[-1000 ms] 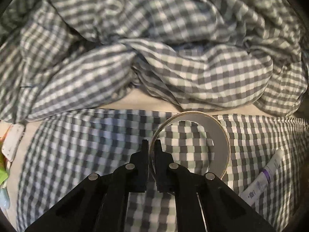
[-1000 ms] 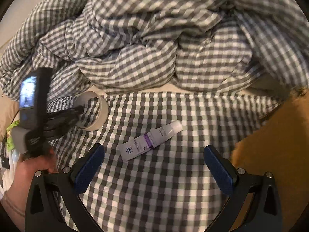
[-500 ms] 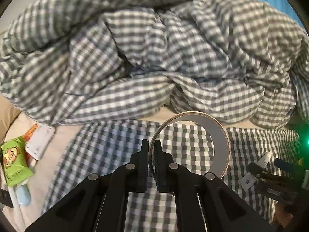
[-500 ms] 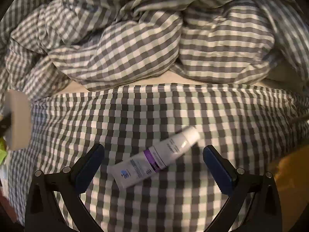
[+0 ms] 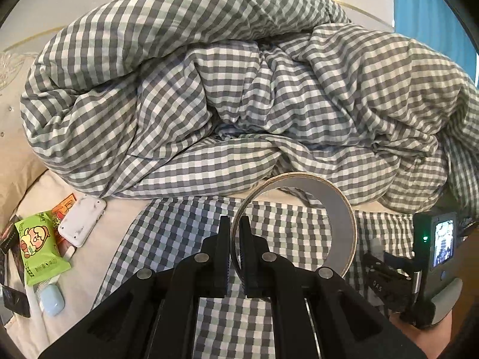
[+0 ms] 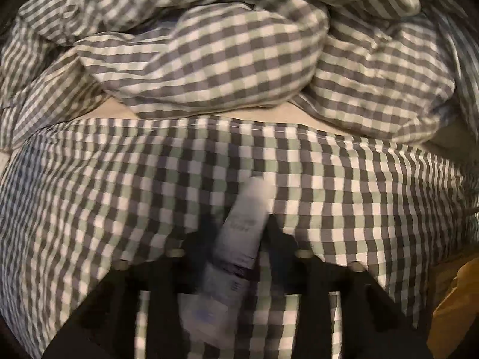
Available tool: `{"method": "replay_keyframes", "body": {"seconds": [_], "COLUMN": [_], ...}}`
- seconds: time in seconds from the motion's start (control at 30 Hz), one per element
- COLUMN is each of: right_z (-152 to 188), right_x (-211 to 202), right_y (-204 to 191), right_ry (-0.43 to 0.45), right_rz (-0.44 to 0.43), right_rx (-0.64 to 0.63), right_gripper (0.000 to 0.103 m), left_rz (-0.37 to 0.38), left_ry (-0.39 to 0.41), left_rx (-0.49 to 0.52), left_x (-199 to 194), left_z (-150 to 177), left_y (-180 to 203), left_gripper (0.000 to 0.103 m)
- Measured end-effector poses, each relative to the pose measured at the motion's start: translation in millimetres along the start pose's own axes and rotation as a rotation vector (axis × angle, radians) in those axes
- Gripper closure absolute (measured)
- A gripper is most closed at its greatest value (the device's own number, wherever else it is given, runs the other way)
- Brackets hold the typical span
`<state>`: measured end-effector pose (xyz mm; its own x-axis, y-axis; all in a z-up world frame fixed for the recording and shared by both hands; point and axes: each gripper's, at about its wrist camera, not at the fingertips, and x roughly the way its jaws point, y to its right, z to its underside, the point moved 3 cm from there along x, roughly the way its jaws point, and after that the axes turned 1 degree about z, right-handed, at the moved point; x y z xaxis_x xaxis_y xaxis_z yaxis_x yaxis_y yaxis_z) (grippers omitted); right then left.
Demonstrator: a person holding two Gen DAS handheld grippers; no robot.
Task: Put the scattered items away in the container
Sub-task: 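Grasp the white tape roll rim with the left tool while the right tool grasps the white tube, then carry the tape roll and white tube over the box with both tools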
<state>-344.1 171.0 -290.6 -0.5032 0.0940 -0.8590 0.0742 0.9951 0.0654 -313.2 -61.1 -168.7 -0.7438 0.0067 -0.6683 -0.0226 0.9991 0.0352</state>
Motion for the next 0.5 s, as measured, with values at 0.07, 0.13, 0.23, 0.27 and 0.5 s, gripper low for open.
{"method": "replay_keyframes", "body": {"seconds": [0.07,0.13,0.23,0.27,0.5], "right_z": [1.6,3.6,6.0,6.6,6.1], "right_x": [-3.7,-8.8,-21.5,-27.9,-91.7], "right_y": [0.6,2.8,8.7,10.6,13.4], "right_ry": [0.001,0.007,0.034,0.047,0.171], "right_rz": [-0.011,-0.017,-0.014,-0.018,-0.037], "right_rx": [-0.011,-0.012,-0.02,-0.018,-0.031], "right_gripper": [0.078,0.078,0.078,0.078,0.078], "left_rz": [0.005,0.008,0.006,0.008,0.014], "left_ry": [0.005,0.013,0.024,0.026,0.056], "left_rx": [0.005,0.012,0.021,0.019,0.029], "left_x": [-4.8,-10.1,-18.4,-21.2,-48.5], "left_z": [-0.5,-1.8,-4.5,-5.3,-9.8], "left_y": [3.6,6.9,11.3,12.3,25.1], "left_gripper": [0.098,0.098,0.098,0.098,0.098]}}
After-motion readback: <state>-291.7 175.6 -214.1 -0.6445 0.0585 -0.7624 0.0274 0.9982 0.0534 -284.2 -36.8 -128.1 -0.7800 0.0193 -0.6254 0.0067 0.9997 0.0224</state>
